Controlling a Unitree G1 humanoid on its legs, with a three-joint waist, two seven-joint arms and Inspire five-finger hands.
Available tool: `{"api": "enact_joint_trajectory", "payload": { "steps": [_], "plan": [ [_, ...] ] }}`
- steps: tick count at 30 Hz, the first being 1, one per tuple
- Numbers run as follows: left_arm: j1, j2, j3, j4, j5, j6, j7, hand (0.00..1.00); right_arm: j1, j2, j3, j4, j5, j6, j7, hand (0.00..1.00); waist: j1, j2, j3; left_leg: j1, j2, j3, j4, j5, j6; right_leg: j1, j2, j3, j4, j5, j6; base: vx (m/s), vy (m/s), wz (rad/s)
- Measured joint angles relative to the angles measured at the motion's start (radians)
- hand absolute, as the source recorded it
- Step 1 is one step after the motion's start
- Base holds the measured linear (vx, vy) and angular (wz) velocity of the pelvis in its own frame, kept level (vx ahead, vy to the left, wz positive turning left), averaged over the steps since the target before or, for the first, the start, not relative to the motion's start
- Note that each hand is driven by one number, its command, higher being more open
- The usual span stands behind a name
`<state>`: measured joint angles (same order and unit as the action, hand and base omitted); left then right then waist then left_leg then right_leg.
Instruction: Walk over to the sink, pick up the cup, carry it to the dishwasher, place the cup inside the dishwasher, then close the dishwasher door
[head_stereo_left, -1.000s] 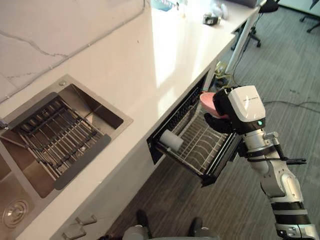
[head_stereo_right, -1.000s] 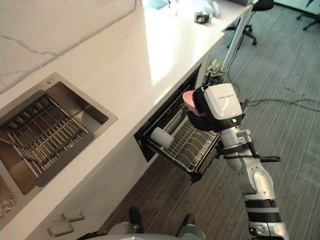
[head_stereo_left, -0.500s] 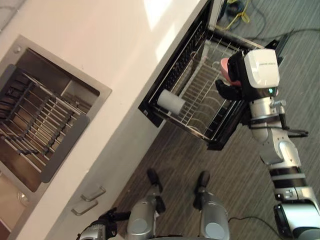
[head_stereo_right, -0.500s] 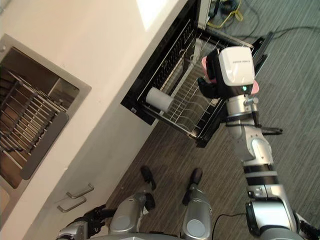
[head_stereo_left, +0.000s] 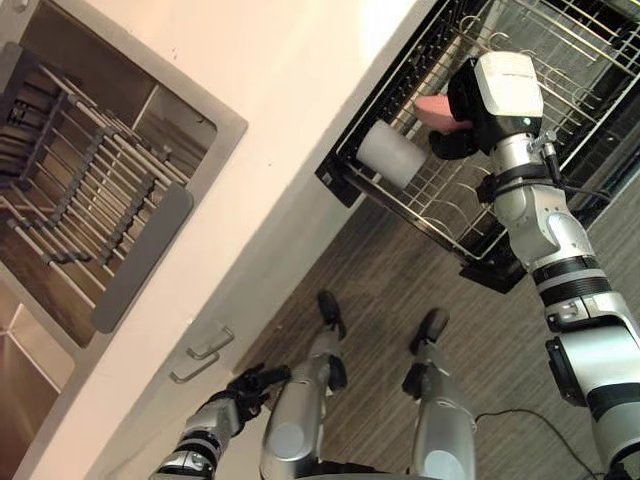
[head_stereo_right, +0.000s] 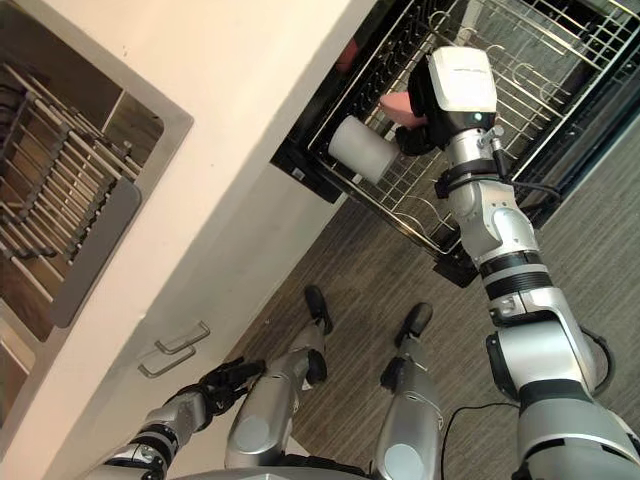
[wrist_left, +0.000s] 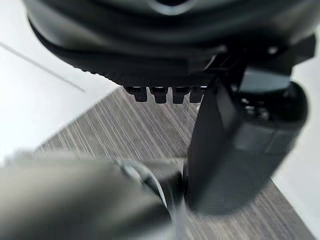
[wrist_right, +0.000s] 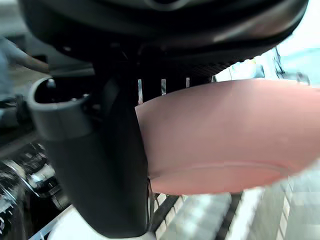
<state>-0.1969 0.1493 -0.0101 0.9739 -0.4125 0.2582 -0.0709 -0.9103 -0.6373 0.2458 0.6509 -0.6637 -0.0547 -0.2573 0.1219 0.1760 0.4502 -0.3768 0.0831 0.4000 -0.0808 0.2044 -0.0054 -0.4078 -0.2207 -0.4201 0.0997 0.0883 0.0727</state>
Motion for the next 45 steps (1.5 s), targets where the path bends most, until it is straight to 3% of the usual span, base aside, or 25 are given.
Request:
{"api": "enact_joint_trajectory", "payload": {
  "steps": [5, 10, 14, 16, 20, 22, 25, 27, 28, 34, 37, 40, 43, 45],
  "plan": [
    [-0.003, -0.016, 0.0, -0.011, 0.0, -0.003, -0.031, 1.0, -0.002, 0.001, -0.006, 0.054, 0.054, 0.048, 0.008, 1.0, -0.003, 0.003, 0.007, 0.007, 0.002, -0.008, 0.004, 0.0, 0.0, 0.013, 0.002, -0.001, -0.002, 0.0, 0.0, 0.0, 0.001, 0.03],
    [0.002, -0.017, 0.001, -0.05, 0.003, -0.006, -0.066, 1.0, 0.0, 0.012, -0.075, 0.049, 0.069, 0.052, 0.004, 1.0, -0.015, 0.002, 0.02, 0.065, 0.006, -0.018, 0.0, 0.0, 0.0, 0.078, 0.01, -0.006, -0.019, 0.0, 0.0, 0.0, 0.0, 0.0],
    [0.048, -0.016, 0.005, -0.106, 0.028, -0.017, -0.084, 1.0, 0.088, 0.027, -0.204, -0.084, 0.143, 0.05, -0.006, 1.0, -0.029, -0.003, 0.02, 0.13, 0.009, -0.016, -0.005, -0.005, -0.007, 0.15, 0.018, -0.008, -0.043, 0.001, 0.002, 0.02, -0.01, -0.04],
    [0.074, -0.016, 0.014, -0.117, 0.054, -0.026, -0.088, 1.0, 0.165, 0.049, -0.27, -0.192, 0.188, 0.043, -0.003, 1.0, -0.034, -0.014, 0.016, 0.162, 0.016, -0.009, -0.006, -0.01, -0.014, 0.182, 0.026, -0.004, -0.053, 0.002, 0.003, 0.05, -0.02, -0.14],
    [0.143, -0.013, 0.045, -0.115, 0.095, -0.028, -0.086, 1.0, 0.361, 0.116, -0.417, -0.399, 0.294, 0.0, 0.011, 1.0, -0.076, -0.075, -0.017, 0.223, 0.03, 0.008, -0.006, -0.023, -0.031, 0.243, 0.044, 0.003, -0.079, 0.001, 0.004, 0.06, -0.032, -0.15],
    [0.176, -0.013, 0.057, -0.113, 0.114, -0.032, -0.082, 1.0, 0.451, 0.152, -0.518, -0.427, 0.366, 0.013, 0.005, 1.0, -0.09, -0.106, -0.039, 0.257, 0.036, 0.011, -0.007, -0.03, -0.04, 0.279, 0.05, 0.003, -0.086, -0.006, 0.008, 0.07, -0.027, -0.08],
    [0.217, -0.013, 0.084, -0.101, 0.138, -0.049, -0.08, 1.0, 0.558, 0.189, -0.65, -0.427, 0.458, 0.053, -0.027, 1.0, -0.109, -0.128, -0.097, 0.285, 0.039, 0.013, -0.01, -0.036, -0.046, 0.31, 0.054, 0.002, -0.094, -0.012, 0.01, 0.05, -0.016, -0.03],
    [0.227, -0.013, 0.089, -0.077, 0.14, -0.059, -0.08, 1.0, 0.62, 0.201, -0.712, -0.425, 0.54, 0.068, -0.058, 1.0, -0.121, -0.128, -0.132, 0.299, 0.037, 0.013, -0.007, -0.039, -0.049, 0.33, 0.054, 0.0, -0.102, -0.012, 0.01, 0.06, -0.004, 0.0],
    [0.241, -0.016, 0.105, -0.064, 0.142, -0.069, -0.081, 1.0, 0.663, 0.219, -0.755, -0.42, 0.598, 0.074, -0.073, 0.0, -0.129, -0.129, -0.154, 0.309, 0.038, 0.013, -0.007, -0.042, -0.052, 0.341, 0.055, -0.001, -0.107, -0.012, 0.011, 0.05, -0.002, -0.01],
    [0.287, -0.018, 0.154, -0.024, 0.179, -0.093, -0.08, 1.0, 0.815, 0.336, -0.875, -0.266, 0.848, 0.07, -0.096, 0.0, -0.148, -0.126, -0.221, 0.35, 0.042, 0.02, -0.007, -0.049, -0.06, 0.382, 0.057, 0.001, -0.12, -0.015, 0.014, 0.01, -0.001, -0.04],
    [0.302, -0.018, 0.159, -0.015, 0.181, -0.089, -0.08, 1.0, 0.883, 0.41, -0.846, -0.18, 0.883, 0.07, -0.02, 0.0, -0.165, -0.114, -0.229, 0.358, 0.044, 0.025, -0.008, -0.05, -0.061, 0.39, 0.057, 0.002, -0.125, -0.02, 0.022, -0.03, 0.003, -0.05],
    [0.303, -0.024, 0.152, 0.008, 0.181, -0.074, -0.082, 1.0, 0.89, 0.427, -0.787, -0.087, 0.924, 0.069, 0.045, 0.0, -0.163, -0.093, -0.24, 0.351, 0.044, 0.025, -0.011, -0.053, -0.064, 0.383, 0.053, -0.005, -0.133, -0.022, 0.019, -0.03, 0.012, 0.04],
    [0.298, -0.035, 0.137, 0.007, 0.173, -0.063, -0.087, 1.0, 0.826, 0.42, -0.752, -0.024, 0.957, 0.036, 0.078, 0.0, -0.159, -0.057, -0.231, 0.311, 0.037, 0.023, -0.011, -0.053, -0.062, 0.351, 0.04, -0.029, -0.13, -0.012, 0.021, 0.0, 0.027, 0.07],
    [0.281, -0.044, 0.127, 0.005, 0.155, -0.057, -0.092, 1.0, 0.738, 0.384, -0.727, 0.004, 0.956, 0.016, 0.08, 0.0, -0.157, -0.019, -0.205, 0.272, 0.029, 0.021, -0.007, -0.039, -0.051, 0.307, 0.028, -0.026, -0.113, 0.008, 0.015, 0.03, 0.04, 0.02]
  ]
}}
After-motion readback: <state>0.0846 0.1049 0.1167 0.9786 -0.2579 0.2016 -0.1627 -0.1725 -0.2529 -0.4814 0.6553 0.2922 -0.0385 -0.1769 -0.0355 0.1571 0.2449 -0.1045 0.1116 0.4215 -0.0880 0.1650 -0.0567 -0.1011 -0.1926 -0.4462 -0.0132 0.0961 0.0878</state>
